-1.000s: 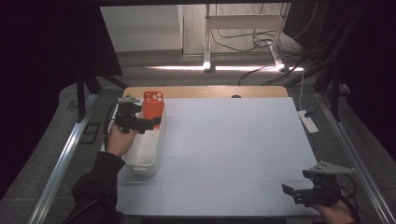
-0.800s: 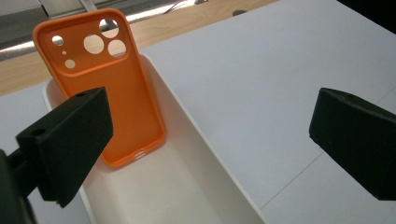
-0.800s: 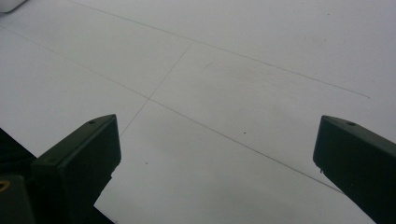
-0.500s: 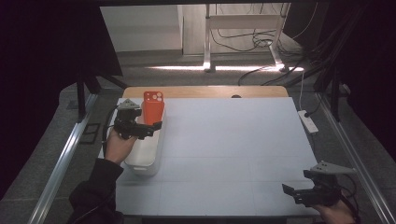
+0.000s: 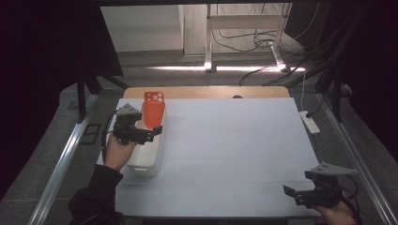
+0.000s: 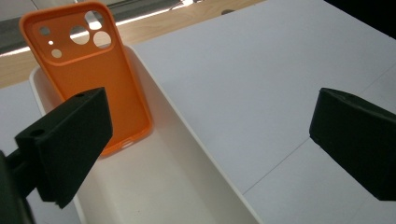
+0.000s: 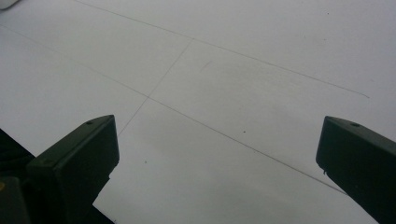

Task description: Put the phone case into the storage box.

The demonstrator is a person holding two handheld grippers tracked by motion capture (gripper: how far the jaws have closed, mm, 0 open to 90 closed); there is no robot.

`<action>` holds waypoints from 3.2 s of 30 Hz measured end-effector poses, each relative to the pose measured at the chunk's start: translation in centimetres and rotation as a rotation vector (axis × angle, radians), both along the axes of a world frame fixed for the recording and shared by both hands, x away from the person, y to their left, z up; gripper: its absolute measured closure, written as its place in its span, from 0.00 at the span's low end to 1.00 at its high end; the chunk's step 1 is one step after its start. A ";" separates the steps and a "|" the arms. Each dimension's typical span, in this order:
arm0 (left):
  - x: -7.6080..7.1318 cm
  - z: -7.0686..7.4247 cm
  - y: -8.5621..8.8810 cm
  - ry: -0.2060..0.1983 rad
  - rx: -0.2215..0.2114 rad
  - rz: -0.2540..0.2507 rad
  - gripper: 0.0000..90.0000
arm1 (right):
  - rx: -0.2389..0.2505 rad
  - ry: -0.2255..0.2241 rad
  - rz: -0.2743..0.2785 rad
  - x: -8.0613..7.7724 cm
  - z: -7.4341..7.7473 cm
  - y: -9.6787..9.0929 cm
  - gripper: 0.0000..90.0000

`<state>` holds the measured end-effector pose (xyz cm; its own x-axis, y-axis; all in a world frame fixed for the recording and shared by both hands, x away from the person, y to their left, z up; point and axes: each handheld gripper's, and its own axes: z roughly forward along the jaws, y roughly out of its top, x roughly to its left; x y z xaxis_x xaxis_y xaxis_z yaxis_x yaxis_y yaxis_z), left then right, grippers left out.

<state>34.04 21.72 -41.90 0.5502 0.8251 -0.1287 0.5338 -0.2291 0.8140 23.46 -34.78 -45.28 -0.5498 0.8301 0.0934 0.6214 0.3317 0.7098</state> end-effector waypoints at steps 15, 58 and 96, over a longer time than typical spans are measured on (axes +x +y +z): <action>-2.0 -0.1 -0.1 -0.012 -0.013 -0.008 0.00 | -0.002 0.001 -0.004 -0.1 0.0 0.0 0.00; -8.5 -2.4 0.0 -0.021 -0.024 -0.003 0.00 | 0.005 -0.006 0.003 -0.2 0.1 0.0 0.00; -13.9 -3.7 1.8 -0.031 -0.026 0.048 0.00 | 0.002 -0.008 0.003 -0.2 0.1 0.0 0.00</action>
<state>20.09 23.50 -45.55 0.5140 0.8472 -0.1345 0.5184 -0.1819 0.8356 23.26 -34.79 -45.20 -0.5530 0.8283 0.0907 0.6146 0.3320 0.7156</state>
